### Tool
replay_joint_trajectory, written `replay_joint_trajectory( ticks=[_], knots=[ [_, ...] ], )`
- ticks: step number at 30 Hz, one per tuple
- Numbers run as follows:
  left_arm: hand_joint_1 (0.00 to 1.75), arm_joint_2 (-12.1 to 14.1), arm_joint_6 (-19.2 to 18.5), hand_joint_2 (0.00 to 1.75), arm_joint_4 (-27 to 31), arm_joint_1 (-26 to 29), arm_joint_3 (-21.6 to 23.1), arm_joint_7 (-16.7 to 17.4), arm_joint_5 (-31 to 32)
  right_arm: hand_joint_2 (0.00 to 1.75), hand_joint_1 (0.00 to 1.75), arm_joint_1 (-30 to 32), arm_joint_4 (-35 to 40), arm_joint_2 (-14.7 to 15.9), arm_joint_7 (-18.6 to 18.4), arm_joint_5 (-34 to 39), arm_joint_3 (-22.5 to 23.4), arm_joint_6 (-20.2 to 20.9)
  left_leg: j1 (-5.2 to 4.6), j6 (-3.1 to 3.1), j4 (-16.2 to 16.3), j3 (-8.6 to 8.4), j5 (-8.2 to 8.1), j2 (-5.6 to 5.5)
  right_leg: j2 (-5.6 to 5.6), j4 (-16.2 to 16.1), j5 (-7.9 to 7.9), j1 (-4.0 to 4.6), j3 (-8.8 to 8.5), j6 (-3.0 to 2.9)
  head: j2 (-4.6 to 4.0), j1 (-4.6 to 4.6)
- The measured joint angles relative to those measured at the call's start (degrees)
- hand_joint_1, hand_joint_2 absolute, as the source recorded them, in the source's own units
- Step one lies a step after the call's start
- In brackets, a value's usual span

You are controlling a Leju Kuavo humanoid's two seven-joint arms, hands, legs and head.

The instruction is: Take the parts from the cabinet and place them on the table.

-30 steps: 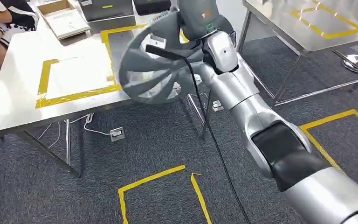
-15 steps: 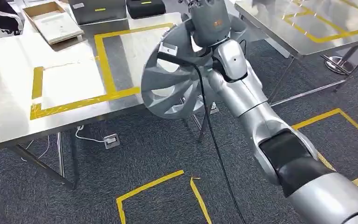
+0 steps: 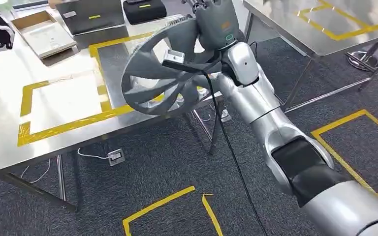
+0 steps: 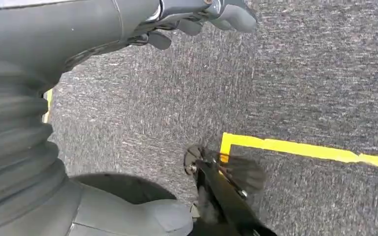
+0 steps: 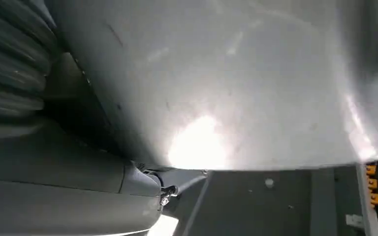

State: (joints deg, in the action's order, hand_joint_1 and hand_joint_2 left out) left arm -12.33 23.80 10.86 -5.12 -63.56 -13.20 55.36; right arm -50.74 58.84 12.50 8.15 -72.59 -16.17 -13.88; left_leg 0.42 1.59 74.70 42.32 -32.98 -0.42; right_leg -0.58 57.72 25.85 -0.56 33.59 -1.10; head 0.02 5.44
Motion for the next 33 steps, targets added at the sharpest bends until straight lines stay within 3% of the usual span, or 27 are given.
replay_joint_trajectory(
  ticks=[1,3,4,5,6,8,9,10,11,13,14,15,16,18,19,20,21,24,25,26,29,30,31,33],
  knots=[
    [0.00,0.02,0.00,1.75,0.02,-0.01,0.00,0.18,0.00,1.75,1.75,0.04,0.00,-0.04,0.04,0.04,0.00,0.00,-0.01,-0.20,-3.33,-0.86,2.53,0.00,-0.04,0.05,0.55,0.00,-0.70,0.15,0.00,0.00],
    [0.00,0.00,0.00,1.75,0.00,0.05,0.00,0.42,0.00,1.75,1.75,0.05,0.04,-0.26,-0.04,0.07,0.00,0.00,-0.05,-0.69,-12.65,-3.96,9.47,0.00,0.00,0.07,1.62,0.00,-2.05,0.50,0.00,-0.04],
    [0.00,0.02,0.00,1.75,-0.02,0.14,0.02,0.48,0.00,1.75,1.75,0.04,0.04,-0.26,-0.07,0.07,0.00,-0.02,-0.24,-1.00,-15.31,-4.43,10.63,-0.08,0.00,0.28,2.11,0.15,-2.45,0.80,0.00,-0.13],
    [0.00,0.00,0.02,1.75,-0.02,0.05,0.02,0.61,0.00,1.75,1.75,0.03,0.06,-0.35,-0.04,0.09,-0.04,0.02,-0.44,-1.46,-16.09,-4.79,8.70,0.05,-0.12,0.29,2.21,0.19,-2.10,1.09,0.00,-0.35],
    [0.00,-0.07,0.02,1.75,-0.04,0.05,0.02,0.63,0.00,1.75,1.75,0.09,0.20,-0.35,-0.07,0.11,-0.04,0.09,-0.46,-1.88,-15.87,-5.08,9.69,0.01,-0.22,0.21,2.50,0.26,-2.00,1.51,0.00,-0.26],
    [0.00,-0.09,0.02,1.75,-0.04,0.02,0.00,0.64,0.02,1.75,1.75,0.20,0.46,-0.48,-0.02,0.07,-0.04,0.07,-0.55,-2.62,-16.02,-5.56,9.31,0.10,-0.30,0.58,2.41,0.12,-2.43,1.94,0.00,-0.26],
    [0.00,-0.11,0.02,1.75,-0.02,0.01,0.00,0.61,0.02,1.75,1.75,0.24,0.66,-0.48,-0.11,0.13,-0.04,0.07,-0.25,-2.90,-16.50,-6.19,9.26,0.10,-0.10,1.72,2.48,0.00,-1.55,2.15,0.00,-0.28],
    [0.00,-0.13,0.02,1.75,0.00,-0.09,0.00,0.44,0.07,1.75,1.75,0.00,0.74,-0.55,-0.02,0.11,-0.04,0.04,-0.25,-3.20,-16.55,-6.59,9.07,0.07,0.09,4.42,2.47,-0.08,-0.24,2.45,0.00,-0.22],
    [0.00,-0.13,0.02,1.75,0.02,-0.24,0.00,0.29,0.09,1.75,1.75,-0.23,0.81,-0.61,0.00,0.15,-0.04,0.07,-0.21,-3.57,-16.55,-6.77,8.76,0.08,0.19,8.28,3.46,-0.11,2.16,2.78,0.00,-0.13],
    [0.00,-0.18,0.02,1.75,0.00,-0.23,0.00,-0.11,0.07,1.75,1.75,0.00,0.79,-0.63,0.15,0.13,-0.04,0.41,-0.22,-3.63,-16.52,-7.42,8.02,0.05,0.20,16.04,7.01,-0.24,7.50,3.24,0.00,-0.15],
    [0.00,-0.17,0.02,1.75,0.00,-0.15,0.00,-0.17,0.07,1.75,1.75,0.19,0.79,-0.66,0.22,0.09,-0.11,0.46,-0.21,-3.55,-16.47,-7.81,7.63,0.03,0.20,17.85,7.77,-0.32,9.26,3.33,0.00,-0.13],
    [0.00,-0.17,0.02,1.75,0.00,-0.07,0.00,-0.22,0.07,1.75,1.75,0.26,0.79,-0.70,0.24,0.07,-0.15,0.50,-0.19,-3.44,-16.38,-8.31,7.16,0.01,0.24,17.29,6.97,-0.45,9.85,3.37,0.00,-0.15],
    [0.00,-0.17,0.02,1.75,0.00,-0.07,0.00,-0.24,-0.02,1.75,1.75,0.25,0.79,-0.72,0.24,0.07,-0.17,0.52,-0.12,-3.31,-16.27,-8.86,6.65,-0.01,0.30,14.58,4.77,-0.59,9.32,3.40,0.00,-0.13],
    [0.00,-0.24,0.02,1.75,0.00,-0.13,0.00,-0.31,-0.11,1.75,1.75,0.10,0.79,-0.79,0.26,0.04,-0.17,0.52,0.16,-2.72,-15.91,-10.14,5.41,-0.03,0.48,4.61,-2.26,-0.82,5.76,3.56,0.00,-0.15],
    [0.00,-0.22,0.02,1.75,0.00,-0.12,0.00,-0.33,-0.15,1.75,1.75,0.04,0.76,-0.81,0.26,0.04,-0.20,0.52,0.12,-2.23,-15.83,-10.34,4.88,-0.02,0.79,1.14,-4.07,-0.93,4.83,3.61,0.00,-0.13],
    [0.00,-0.18,0.02,1.75,0.00,-0.25,0.00,-0.24,-0.17,1.75,1.75,-0.14,0.70,-0.87,0.31,0.04,-0.26,0.55,-0.01,-1.74,-15.56,-10.52,4.46,-0.14,0.67,0.82,-1.53,-0.36,4.73,2.88,0.00,-0.13],
    [0.00,-0.17,0.02,1.75,0.04,-0.29,0.00,-0.17,-0.17,1.75,1.75,-0.17,0.70,-0.92,0.35,0.04,-0.31,0.55,-0.05,-1.34,-15.83,-10.46,4.21,-0.04,0.62,1.02,-2.16,-0.24,4.31,2.47,0.00,-0.22],
    [0.00,-0.15,0.07,1.75,0.04,-0.26,0.00,0.26,-0.15,1.75,1.75,-0.30,0.81,-1.07,0.61,0.24,-0.31,0.31,0.03,-0.24,-15.47,-11.22,3.75,0.08,0.33,0.77,-2.01,-0.48,3.11,0.96,0.00,-0.15],
    [0.00,-0.15,0.09,1.75,0.04,-0.30,0.00,0.31,-0.15,1.75,1.75,-0.48,0.81,-1.09,0.92,0.28,-0.31,0.24,0.08,-0.03,-13.02,-10.33,3.76,0.13,0.40,0.75,-1.63,-0.47,2.45,0.42,0.00,-0.39],
    [0.00,-0.15,0.11,1.75,0.02,-0.35,0.02,0.46,-0.13,1.75,1.75,-0.68,0.81,-1.11,0.92,0.48,-0.31,0.24,0.09,0.12,-9.38,-8.29,3.01,0.15,0.41,0.75,-1.27,-0.45,2.07,0.07,0.00,-0.44],
    [0.00,-0.15,0.26,1.75,0.02,-0.21,0.00,0.81,-0.13,1.75,1.75,-0.55,0.81,-1.42,1.18,0.48,-0.35,0.22,0.08,0.23,1.69,-0.58,-1.51,0.14,0.30,0.79,-0.07,-0.07,1.12,-0.32,0.00,-0.44],
    [0.00,-0.13,0.24,1.75,0.02,-0.10,0.00,0.74,-0.13,1.75,1.75,-0.50,0.81,-1.55,1.18,0.50,-0.35,0.22,0.07,0.19,1.94,0.58,-0.88,0.14,0.18,0.82,0.37,0.03,0.62,-0.33,0.00,-0.44],
    [0.00,-0.09,0.24,1.75,0.02,-0.08,0.00,0.61,-0.13,1.75,1.75,-0.51,0.81,-1.55,1.29,0.50,-0.35,0.22,0.01,-0.10,-0.15,0.41,1.17,0.14,0.12,0.83,0.82,0.15,0.02,-0.30,0.00,-0.41],
    [0.00,-0.07,0.24,1.75,0.04,-0.08,0.00,0.33,-0.15,1.75,1.75,-0.55,0.81,-1.64,1.57,0.57,-0.35,0.24,-0.37,-1.20,-9.04,-2.46,7.68,0.12,0.12,0.82,1.85,0.34,-1.50,-0.18,0.00,-0.44]
  ],
)
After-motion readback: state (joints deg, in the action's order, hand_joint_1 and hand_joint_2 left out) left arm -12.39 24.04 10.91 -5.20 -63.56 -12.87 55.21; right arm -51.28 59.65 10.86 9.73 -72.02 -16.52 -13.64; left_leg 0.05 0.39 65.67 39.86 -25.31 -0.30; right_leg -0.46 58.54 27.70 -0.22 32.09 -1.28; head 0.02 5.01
